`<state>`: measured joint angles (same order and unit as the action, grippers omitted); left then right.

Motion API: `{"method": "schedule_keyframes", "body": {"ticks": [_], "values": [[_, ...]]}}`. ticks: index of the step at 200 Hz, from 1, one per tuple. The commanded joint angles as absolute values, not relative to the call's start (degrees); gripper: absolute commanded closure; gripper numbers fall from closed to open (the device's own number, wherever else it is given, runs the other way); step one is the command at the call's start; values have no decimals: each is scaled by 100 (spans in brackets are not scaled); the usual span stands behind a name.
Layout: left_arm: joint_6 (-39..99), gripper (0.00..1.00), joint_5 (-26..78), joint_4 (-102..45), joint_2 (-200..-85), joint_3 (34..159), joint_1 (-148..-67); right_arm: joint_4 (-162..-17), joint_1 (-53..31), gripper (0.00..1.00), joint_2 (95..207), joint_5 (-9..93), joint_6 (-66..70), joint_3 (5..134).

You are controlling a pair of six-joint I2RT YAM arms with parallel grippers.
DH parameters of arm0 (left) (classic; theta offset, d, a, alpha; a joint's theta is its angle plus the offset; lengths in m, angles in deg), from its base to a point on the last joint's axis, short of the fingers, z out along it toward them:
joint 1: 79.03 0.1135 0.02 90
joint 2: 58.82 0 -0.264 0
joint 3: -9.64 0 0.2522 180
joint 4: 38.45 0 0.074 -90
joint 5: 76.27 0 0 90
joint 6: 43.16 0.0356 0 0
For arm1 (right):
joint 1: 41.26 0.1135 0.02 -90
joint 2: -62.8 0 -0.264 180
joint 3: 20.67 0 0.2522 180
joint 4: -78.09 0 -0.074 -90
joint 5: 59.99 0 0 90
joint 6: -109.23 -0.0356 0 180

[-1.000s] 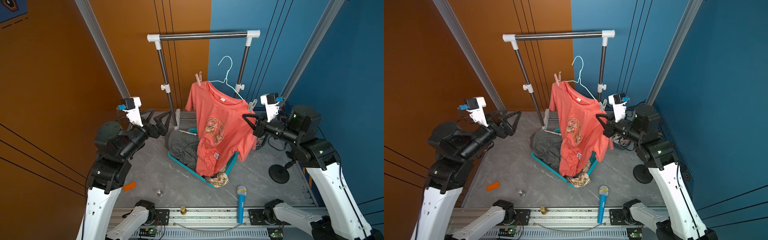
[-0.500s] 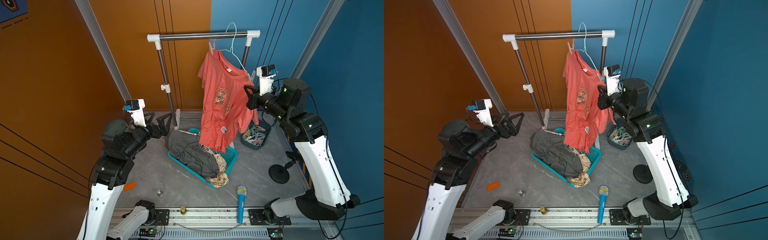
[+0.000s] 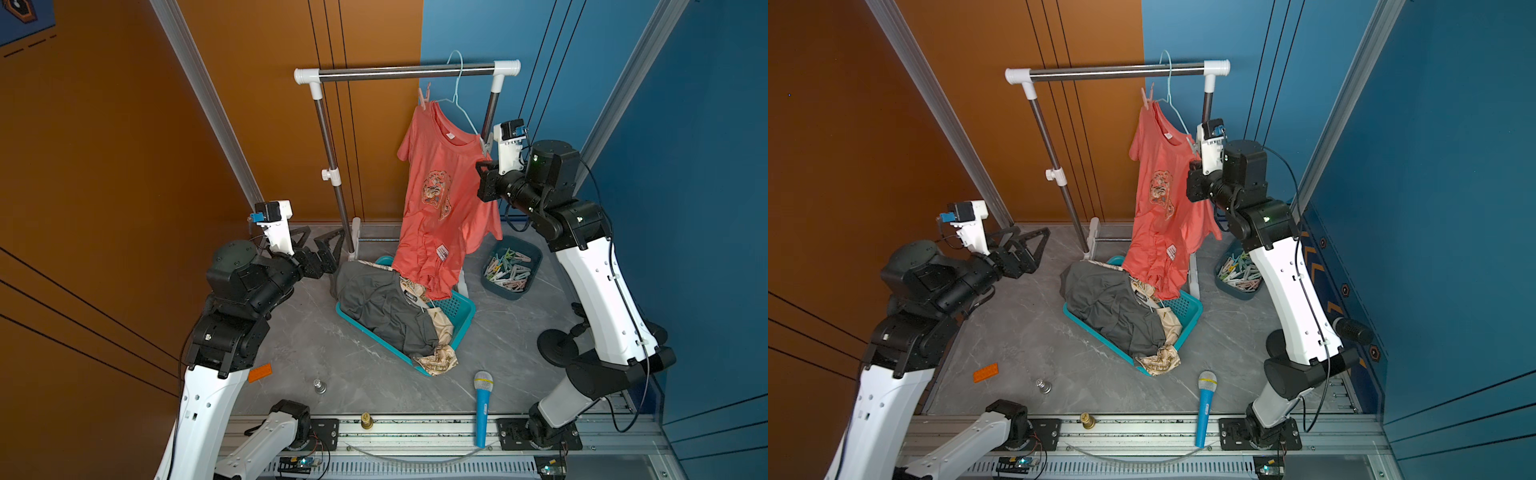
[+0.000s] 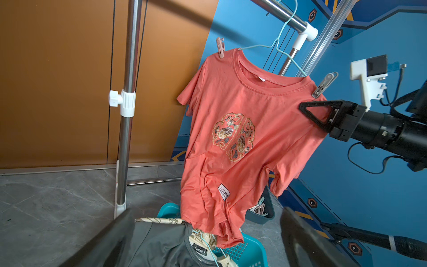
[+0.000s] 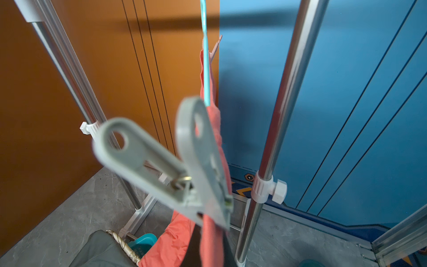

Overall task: Use clothespins to secure the t-shirt on both sides of the hanger
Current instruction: Hang the hanger on the clothesline, then adjust the T-shirt at the clothesline.

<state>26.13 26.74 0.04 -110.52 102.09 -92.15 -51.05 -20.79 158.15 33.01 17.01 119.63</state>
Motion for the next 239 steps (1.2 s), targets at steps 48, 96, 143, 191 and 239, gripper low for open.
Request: {"method": "schedule_keyframes", "body": {"ticks": [48,96,143,191,239], "values": [[2632,2,2626,-70,-11241,10104,-9168,-5298,-2583,76,15430,3838,1291,10972],[2577,2,2369,-2,-11261,9945,-9160,-5062,-2534,34,14355,3328,1339,9850],[2355,2,1833,219,-11199,9445,-9146,-4464,-1881,18,12849,1936,1335,8036],[2098,2,1516,827,-11436,9079,-9045,-3990,-652,20,12217,1271,1242,6921],[1560,2,1891,522,-11613,8283,-8792,-4489,-145,21,12857,1799,1060,6614]]}}
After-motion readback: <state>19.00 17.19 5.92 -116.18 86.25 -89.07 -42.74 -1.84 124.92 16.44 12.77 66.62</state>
